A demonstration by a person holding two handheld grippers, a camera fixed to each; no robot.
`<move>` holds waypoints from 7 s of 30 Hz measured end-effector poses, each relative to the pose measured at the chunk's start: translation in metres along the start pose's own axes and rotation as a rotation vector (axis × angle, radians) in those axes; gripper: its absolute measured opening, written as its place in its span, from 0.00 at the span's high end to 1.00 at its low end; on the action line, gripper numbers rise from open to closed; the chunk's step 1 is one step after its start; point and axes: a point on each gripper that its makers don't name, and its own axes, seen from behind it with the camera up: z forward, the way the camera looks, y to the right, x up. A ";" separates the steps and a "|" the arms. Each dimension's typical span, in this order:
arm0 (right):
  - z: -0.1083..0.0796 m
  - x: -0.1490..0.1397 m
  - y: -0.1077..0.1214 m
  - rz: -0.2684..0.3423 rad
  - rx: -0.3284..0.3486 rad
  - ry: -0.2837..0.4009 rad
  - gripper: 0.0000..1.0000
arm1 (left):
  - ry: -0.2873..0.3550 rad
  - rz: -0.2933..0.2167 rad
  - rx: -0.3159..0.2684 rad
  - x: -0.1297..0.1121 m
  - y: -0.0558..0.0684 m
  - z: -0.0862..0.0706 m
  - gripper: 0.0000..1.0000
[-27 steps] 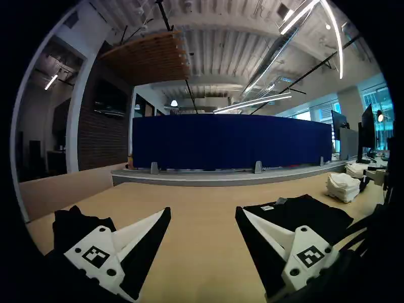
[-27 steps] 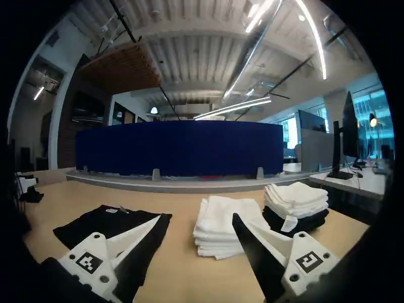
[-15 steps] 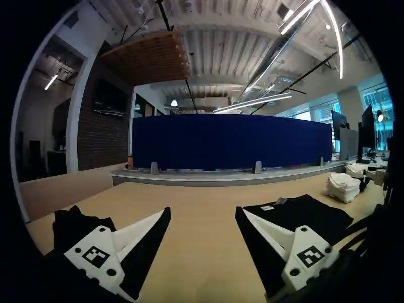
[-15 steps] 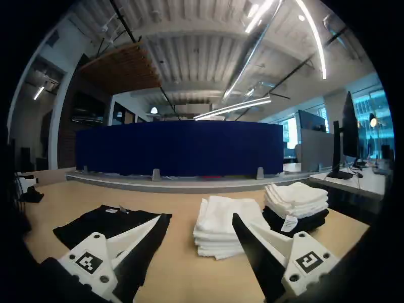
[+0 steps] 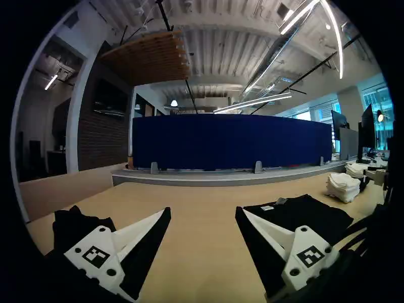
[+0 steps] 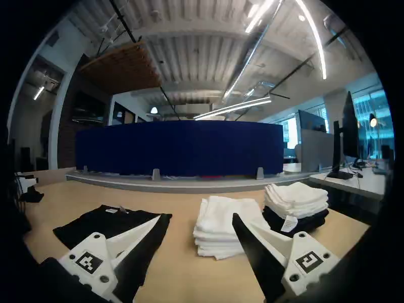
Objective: Fold towel
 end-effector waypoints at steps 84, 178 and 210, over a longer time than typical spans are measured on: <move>0.001 0.001 -0.001 0.000 0.008 0.000 0.00 | 0.002 0.006 0.000 -0.002 0.001 0.000 0.05; -0.040 0.025 -0.102 -0.217 0.548 -0.566 0.00 | -0.579 0.244 -0.671 -0.010 0.138 -0.037 0.05; -0.048 -0.097 -0.095 -0.268 0.604 -0.794 0.00 | -0.842 0.314 -0.783 -0.122 0.155 -0.026 0.05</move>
